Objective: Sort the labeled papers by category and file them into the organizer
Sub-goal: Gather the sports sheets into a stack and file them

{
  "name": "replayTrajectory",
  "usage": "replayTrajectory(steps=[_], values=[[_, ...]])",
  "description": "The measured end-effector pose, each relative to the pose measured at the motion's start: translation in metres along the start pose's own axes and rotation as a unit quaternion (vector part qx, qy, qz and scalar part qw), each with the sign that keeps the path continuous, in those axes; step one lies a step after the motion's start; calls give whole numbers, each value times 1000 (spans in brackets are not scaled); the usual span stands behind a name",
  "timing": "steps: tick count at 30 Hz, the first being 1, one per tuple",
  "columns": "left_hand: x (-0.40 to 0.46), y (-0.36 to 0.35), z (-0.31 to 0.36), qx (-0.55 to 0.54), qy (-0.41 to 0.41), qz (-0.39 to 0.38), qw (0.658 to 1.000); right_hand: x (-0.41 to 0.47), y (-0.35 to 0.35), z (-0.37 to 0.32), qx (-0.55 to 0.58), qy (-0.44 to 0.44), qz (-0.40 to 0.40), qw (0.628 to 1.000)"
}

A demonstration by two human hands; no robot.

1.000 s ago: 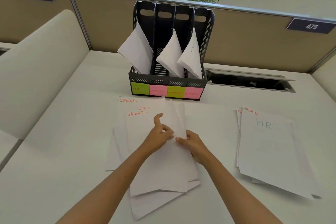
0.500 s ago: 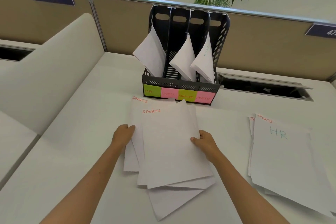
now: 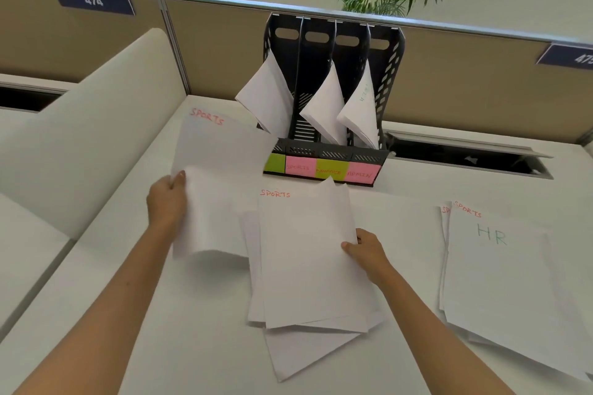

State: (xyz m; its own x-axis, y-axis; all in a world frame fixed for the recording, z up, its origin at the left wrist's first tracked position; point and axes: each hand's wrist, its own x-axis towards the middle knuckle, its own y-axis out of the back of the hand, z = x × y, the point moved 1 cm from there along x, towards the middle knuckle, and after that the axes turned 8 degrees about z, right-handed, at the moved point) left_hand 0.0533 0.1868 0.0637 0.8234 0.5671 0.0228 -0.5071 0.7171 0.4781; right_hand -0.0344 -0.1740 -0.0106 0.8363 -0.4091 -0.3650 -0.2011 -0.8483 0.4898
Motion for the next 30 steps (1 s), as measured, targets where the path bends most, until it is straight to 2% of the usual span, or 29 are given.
replayTrajectory(steps=[8, 11, 13, 17, 21, 23, 27, 30], values=[[10, 14, 20, -120, 55, -3, 991, -1, 0, -1, -3, -6, -3, 1000], [13, 19, 28, -164, 51, 25, 985, -2, 0, -1, -2, -6, -7, 1000], [13, 19, 31, -162, 37, 14, 986, -1, 0, -1, -2, -6, -7, 1000], [-5, 0, 27, -103, 3, -44, 994, -2, -1, -1, -4, -6, -7, 1000], [-43, -36, 5, 34, -46, -103, 993, 2, -1, 0, 14, -21, -19, 999], [-65, -54, -8, 90, -48, -165, 981, 2, 1, -2, 44, -55, -23, 997], [-99, -81, -31, 185, -52, -308, 932, 10, 5, 2, 124, -134, -65, 981], [-107, -91, -33, 207, -64, -331, 918, 6, 10, 5, 124, -105, -100, 982]])
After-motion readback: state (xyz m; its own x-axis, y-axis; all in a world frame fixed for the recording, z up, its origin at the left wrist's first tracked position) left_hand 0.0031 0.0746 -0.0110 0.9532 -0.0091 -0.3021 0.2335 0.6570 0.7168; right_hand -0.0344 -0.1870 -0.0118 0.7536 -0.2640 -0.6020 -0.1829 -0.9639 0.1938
